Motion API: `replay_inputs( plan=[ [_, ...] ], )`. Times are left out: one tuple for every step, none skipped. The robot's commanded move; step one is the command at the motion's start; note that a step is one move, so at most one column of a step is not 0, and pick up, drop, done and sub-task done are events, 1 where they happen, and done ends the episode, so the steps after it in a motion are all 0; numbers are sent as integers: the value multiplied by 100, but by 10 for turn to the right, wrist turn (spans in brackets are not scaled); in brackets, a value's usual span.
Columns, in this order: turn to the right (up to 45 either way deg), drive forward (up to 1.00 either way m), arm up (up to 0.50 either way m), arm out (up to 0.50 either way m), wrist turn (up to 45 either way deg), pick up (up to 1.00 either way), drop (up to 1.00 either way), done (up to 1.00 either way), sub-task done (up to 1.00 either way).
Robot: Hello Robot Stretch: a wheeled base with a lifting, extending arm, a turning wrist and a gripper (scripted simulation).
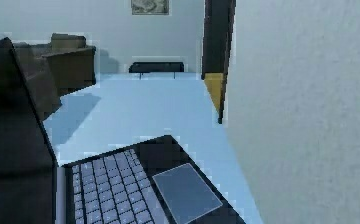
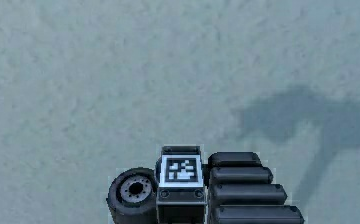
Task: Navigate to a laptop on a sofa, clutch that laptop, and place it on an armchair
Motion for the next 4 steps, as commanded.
replay_inputs(
  plan=[
    [-450,0,0,0,0,0,0,0,0],
    [-330,0,0,0,0,0,0,0,0],
    [0,85,0,0,0,0,0,0,0],
    [-120,0,0,0,0,0,0,0,0]
  ],
)
